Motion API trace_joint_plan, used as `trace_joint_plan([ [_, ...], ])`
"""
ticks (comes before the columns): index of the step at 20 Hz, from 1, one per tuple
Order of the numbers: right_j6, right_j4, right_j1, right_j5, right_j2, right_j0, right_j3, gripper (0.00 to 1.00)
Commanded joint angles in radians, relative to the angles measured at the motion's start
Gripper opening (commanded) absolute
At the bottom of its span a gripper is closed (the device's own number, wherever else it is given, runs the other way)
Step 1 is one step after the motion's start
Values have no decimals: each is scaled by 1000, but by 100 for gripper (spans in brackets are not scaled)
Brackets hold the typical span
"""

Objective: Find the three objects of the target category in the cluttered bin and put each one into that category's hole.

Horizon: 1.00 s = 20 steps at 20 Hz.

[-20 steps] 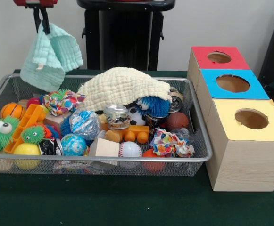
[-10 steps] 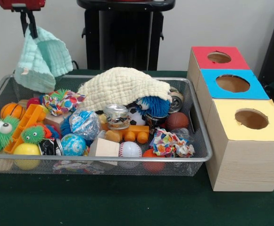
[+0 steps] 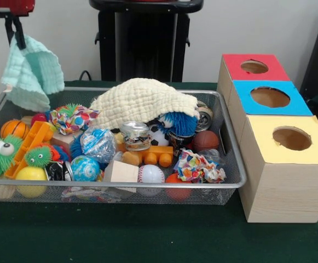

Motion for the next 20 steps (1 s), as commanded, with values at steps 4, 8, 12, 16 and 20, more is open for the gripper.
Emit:
trace_joint_plan([
  [4, -205, -132, 103, 77, 44, 10, -119, 0],
  [8, -188, -182, 161, 54, 26, 26, -153, 0],
  [12, -176, -228, 198, 39, 15, 38, -180, 0],
  [16, -163, -262, 218, 40, 10, 59, -204, 0],
  [20, -138, -296, 239, 24, -2, 79, -219, 0],
])
